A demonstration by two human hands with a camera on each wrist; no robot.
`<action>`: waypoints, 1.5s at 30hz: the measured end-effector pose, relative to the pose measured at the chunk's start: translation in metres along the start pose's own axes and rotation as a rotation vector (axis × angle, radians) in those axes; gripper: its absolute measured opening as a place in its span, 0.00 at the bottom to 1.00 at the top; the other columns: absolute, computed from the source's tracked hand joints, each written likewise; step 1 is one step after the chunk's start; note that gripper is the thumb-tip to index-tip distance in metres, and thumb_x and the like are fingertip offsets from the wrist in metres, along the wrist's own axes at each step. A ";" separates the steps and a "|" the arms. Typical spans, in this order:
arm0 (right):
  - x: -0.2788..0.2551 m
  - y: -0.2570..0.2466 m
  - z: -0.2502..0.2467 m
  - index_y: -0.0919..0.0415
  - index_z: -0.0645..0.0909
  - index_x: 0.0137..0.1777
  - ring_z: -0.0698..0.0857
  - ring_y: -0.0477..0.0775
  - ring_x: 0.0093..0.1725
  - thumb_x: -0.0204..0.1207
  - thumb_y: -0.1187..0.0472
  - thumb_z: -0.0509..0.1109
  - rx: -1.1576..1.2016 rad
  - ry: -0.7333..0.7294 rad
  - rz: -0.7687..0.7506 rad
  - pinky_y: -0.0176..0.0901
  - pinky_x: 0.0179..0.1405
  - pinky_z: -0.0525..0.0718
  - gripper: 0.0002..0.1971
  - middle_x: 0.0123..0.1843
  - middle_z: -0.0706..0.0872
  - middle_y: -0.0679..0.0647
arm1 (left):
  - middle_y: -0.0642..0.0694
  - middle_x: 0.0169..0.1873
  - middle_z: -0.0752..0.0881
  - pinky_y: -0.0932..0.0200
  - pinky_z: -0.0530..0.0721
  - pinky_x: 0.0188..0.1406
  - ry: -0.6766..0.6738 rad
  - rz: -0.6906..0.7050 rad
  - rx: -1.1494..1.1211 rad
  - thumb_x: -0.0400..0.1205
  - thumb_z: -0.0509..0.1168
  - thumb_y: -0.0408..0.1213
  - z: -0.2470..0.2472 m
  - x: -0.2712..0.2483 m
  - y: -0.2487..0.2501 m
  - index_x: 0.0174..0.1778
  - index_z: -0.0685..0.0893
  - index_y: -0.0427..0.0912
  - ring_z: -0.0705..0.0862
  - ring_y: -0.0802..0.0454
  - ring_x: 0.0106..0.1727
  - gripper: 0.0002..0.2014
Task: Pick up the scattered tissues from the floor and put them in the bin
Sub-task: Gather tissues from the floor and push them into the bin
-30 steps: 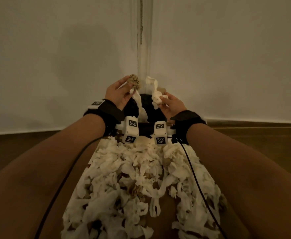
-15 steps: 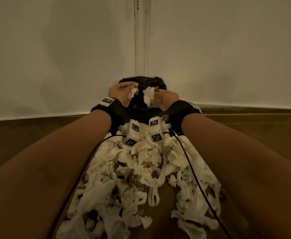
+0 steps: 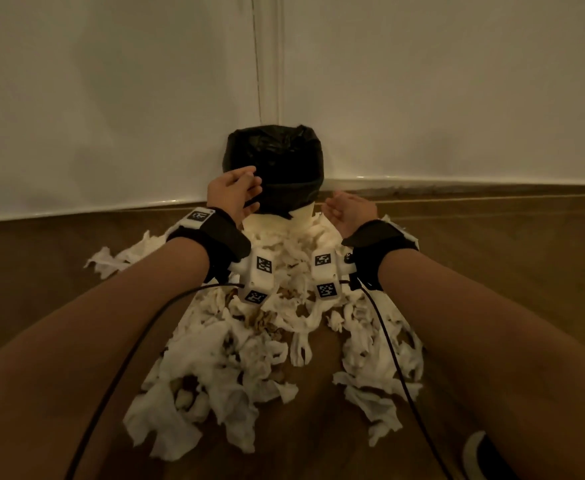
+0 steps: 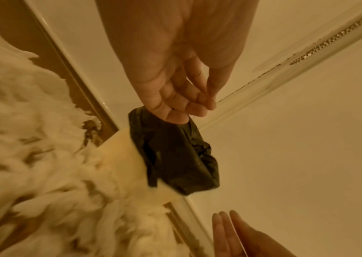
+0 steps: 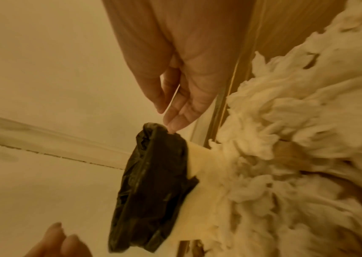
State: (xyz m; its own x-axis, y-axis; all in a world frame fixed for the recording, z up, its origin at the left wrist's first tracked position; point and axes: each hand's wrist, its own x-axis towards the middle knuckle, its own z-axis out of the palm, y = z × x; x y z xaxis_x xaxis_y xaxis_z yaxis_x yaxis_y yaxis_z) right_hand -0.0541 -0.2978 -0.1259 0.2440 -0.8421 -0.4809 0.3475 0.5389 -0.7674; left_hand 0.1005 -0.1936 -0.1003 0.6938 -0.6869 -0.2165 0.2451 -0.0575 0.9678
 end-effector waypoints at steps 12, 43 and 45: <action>-0.051 0.107 -0.104 0.75 0.79 0.61 0.76 0.53 0.28 0.82 0.65 0.63 -0.342 0.144 0.236 0.42 0.27 0.76 0.14 0.31 0.79 0.58 | 0.42 0.42 0.85 0.63 0.78 0.27 -0.052 -0.224 0.439 0.83 0.56 0.27 -0.045 -0.102 -0.129 0.53 0.85 0.34 0.81 0.51 0.34 0.12; -0.056 0.207 -0.134 0.61 0.65 0.75 0.65 0.66 0.74 0.82 0.63 0.60 -1.944 -0.277 -0.176 0.54 0.75 0.67 0.22 0.77 0.62 0.64 | 0.36 0.69 0.71 0.43 0.79 0.63 -0.390 -0.053 1.493 0.83 0.60 0.42 -0.057 -0.069 -0.223 0.68 0.73 0.41 0.76 0.37 0.65 0.18; -0.052 0.207 -0.138 0.65 0.71 0.71 0.71 0.64 0.71 0.83 0.66 0.56 -1.869 -0.228 -0.132 0.50 0.75 0.68 0.18 0.76 0.63 0.65 | 0.35 0.68 0.72 0.44 0.81 0.60 -0.342 -0.056 1.444 0.83 0.60 0.36 -0.057 -0.065 -0.221 0.67 0.73 0.36 0.80 0.38 0.59 0.16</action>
State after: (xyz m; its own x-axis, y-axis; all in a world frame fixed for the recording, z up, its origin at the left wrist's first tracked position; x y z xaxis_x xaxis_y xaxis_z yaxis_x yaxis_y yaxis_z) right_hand -0.1194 -0.1452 -0.3182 0.4558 -0.7676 -0.4507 -0.8887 -0.3644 -0.2781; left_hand 0.0397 -0.0944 -0.3078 0.4667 -0.7811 -0.4149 -0.7447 -0.6001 0.2921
